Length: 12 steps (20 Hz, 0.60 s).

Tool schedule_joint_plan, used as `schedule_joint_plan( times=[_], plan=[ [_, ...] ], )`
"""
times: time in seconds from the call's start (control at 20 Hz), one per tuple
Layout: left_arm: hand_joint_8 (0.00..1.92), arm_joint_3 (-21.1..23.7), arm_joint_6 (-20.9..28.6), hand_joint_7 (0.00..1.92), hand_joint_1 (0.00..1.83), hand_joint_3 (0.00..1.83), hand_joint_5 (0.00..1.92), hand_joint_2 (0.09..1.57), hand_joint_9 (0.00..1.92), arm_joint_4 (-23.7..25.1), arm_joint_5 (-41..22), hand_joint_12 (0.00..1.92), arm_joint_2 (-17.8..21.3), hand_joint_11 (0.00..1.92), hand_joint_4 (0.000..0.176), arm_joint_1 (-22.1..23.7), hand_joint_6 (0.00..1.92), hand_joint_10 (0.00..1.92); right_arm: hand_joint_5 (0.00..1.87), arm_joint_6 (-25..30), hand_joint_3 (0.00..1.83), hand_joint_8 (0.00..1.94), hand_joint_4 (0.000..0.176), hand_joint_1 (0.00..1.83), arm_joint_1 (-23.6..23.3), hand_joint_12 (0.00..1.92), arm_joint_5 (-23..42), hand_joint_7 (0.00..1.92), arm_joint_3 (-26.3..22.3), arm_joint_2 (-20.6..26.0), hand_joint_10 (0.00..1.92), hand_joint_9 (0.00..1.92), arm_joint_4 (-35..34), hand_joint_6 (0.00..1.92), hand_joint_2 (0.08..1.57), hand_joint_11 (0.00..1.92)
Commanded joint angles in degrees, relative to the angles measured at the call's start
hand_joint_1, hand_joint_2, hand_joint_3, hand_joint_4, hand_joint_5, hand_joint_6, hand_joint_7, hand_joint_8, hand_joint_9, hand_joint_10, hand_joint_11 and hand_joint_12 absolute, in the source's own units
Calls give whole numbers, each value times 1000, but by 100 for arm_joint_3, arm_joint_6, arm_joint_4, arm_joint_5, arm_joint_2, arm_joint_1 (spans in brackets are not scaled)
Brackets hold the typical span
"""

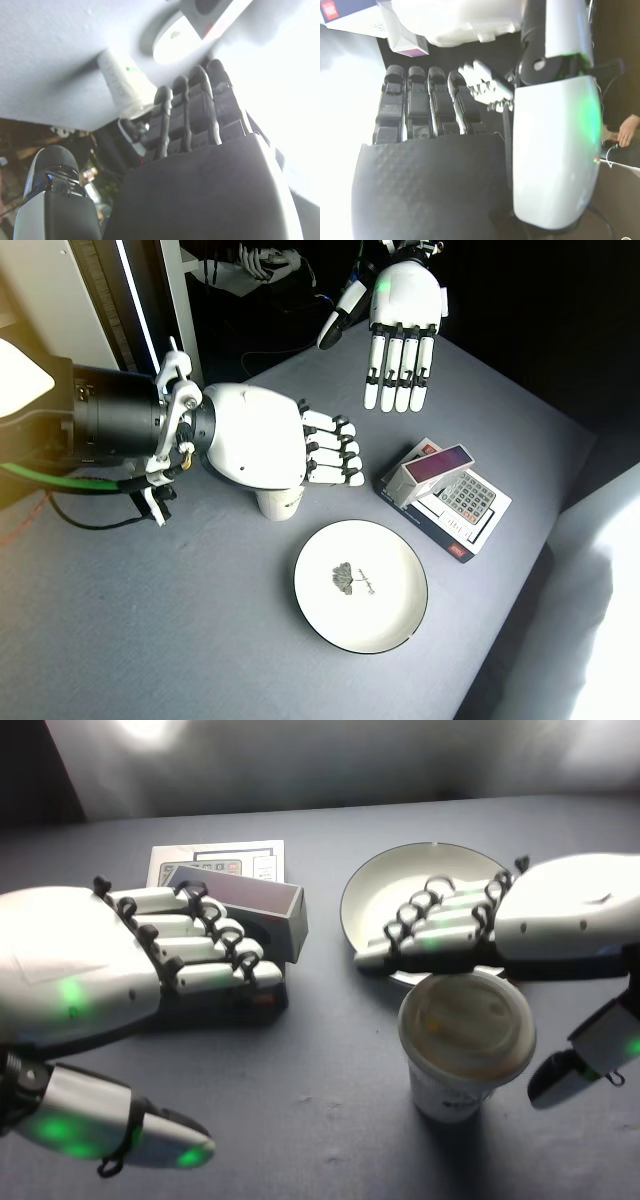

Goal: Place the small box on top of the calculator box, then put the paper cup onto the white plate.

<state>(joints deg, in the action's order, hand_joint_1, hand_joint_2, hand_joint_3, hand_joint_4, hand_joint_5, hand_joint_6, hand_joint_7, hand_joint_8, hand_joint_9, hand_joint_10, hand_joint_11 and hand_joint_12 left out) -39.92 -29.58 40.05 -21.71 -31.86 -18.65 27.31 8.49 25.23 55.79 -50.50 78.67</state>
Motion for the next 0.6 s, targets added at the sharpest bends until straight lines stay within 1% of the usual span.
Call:
schedule_joint_plan(
  times=[0.0, 0.05, 0.1, 0.25, 0.3, 0.55],
  plan=[
    [1, 10, 104, 153, 88, 1, 153, 1055, 134, -18, -364, 329, 96, 0, 0, 91, 0, 1, 0, 58, 0, 0, 0, 1169, -49, 8, 262, 0, 30, 33, 0, 0, -263, 0, 821, 18],
    [4, 18, 222, 167, 95, 0, 158, 1055, 152, 125, -309, 351, 96, 0, 0, 134, 1, 6, 0, 59, 0, 0, 0, 1168, -38, 11, 262, 0, 55, 11, 0, 0, -264, 0, 814, 22],
    [0, 24, 461, 150, 67, 3, 143, 1065, 138, 382, -227, 313, 95, 0, 0, 196, 0, 1, 0, 58, 0, 0, 0, 1159, -8, 9, 262, 0, 85, -37, 0, 0, -264, 0, 810, 16],
    [0, 9, 987, 142, 69, 0, 136, 1062, 128, 874, -227, 269, 100, 0, 0, 203, 0, 0, 0, 58, 0, 0, 0, 1161, 17, 16, 262, 0, 100, -83, 0, 0, -264, 0, 794, 25],
    [0, 24, 1074, 141, 51, 2, 134, 1067, 129, 985, -227, 269, 111, 0, 0, 209, 0, 1, 0, 58, 0, 0, 0, 1159, 15, 18, 259, 0, 110, -101, 0, 0, -264, 0, 793, 28],
    [2, 40, 1092, 146, 54, 0, 120, 1070, 138, 969, -207, 303, 113, 0, 0, 213, 2, 1, 0, 57, 0, 0, 0, 1194, 66, 19, 259, 0, 219, -217, 0, 0, -279, 0, 799, 10]
  ],
)
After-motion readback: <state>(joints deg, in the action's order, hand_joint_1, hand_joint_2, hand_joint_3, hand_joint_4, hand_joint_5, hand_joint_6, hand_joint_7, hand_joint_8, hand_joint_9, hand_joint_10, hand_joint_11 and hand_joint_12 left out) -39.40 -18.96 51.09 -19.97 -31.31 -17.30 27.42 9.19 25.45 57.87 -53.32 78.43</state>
